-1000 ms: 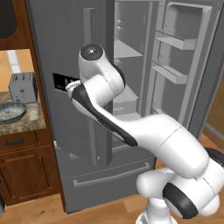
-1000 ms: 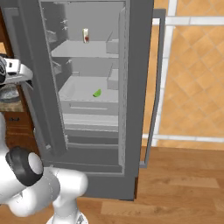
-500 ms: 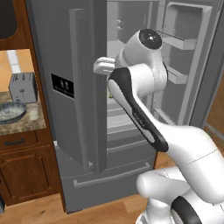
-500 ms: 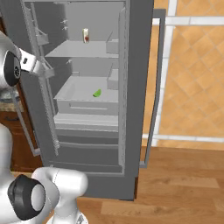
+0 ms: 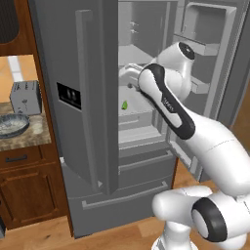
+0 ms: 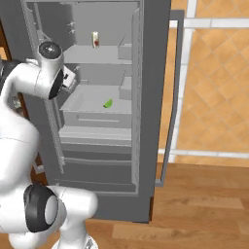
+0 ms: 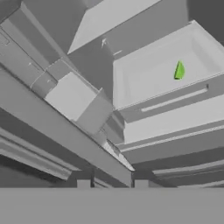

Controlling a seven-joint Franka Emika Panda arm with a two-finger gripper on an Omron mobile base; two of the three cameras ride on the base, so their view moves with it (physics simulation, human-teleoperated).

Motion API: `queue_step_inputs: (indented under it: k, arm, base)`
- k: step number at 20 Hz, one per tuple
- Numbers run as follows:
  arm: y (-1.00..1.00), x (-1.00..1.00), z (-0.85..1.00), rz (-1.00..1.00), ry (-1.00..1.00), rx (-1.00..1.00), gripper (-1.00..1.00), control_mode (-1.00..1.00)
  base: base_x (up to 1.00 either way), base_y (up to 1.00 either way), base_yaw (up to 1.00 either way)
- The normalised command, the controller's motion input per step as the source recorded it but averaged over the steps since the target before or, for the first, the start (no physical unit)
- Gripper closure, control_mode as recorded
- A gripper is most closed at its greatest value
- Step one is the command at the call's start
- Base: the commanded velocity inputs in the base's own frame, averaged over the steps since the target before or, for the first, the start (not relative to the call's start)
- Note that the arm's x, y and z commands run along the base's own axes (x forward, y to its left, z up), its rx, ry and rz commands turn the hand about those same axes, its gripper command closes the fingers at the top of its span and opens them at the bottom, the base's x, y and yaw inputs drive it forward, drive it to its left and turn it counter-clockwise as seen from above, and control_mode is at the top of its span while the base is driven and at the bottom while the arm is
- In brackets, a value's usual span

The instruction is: Grab a lemon wedge from the fridge and one ice cube from the ice bowl, and put them in the glass of lemonade.

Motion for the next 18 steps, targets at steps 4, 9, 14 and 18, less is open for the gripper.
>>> queue_step_inputs:
  k: [4, 9, 14, 18]
  arm:
    - [-0.23, 0.68, -0.08, 0.19, 0.05, 0.09, -1.0, -1.0]
    - [-0.02, 0.12, 0.0, 0.24, 0.05, 0.13, -1.0, -1.0]
    - [0.4, 0.02, 0.0, 0.17, 0.01, 0.02, -1.0, -1.0]
    - [0.58, -0.12, 0.0, 0.09, 0.0, 0.0, -1.0, -1.0]
  base:
    - [0.0, 0.0, 0.0]
    - [0.0, 0.0, 0.0]
    - [0.0, 0.0, 0.0]
    - [0.0, 0.0, 0.0]
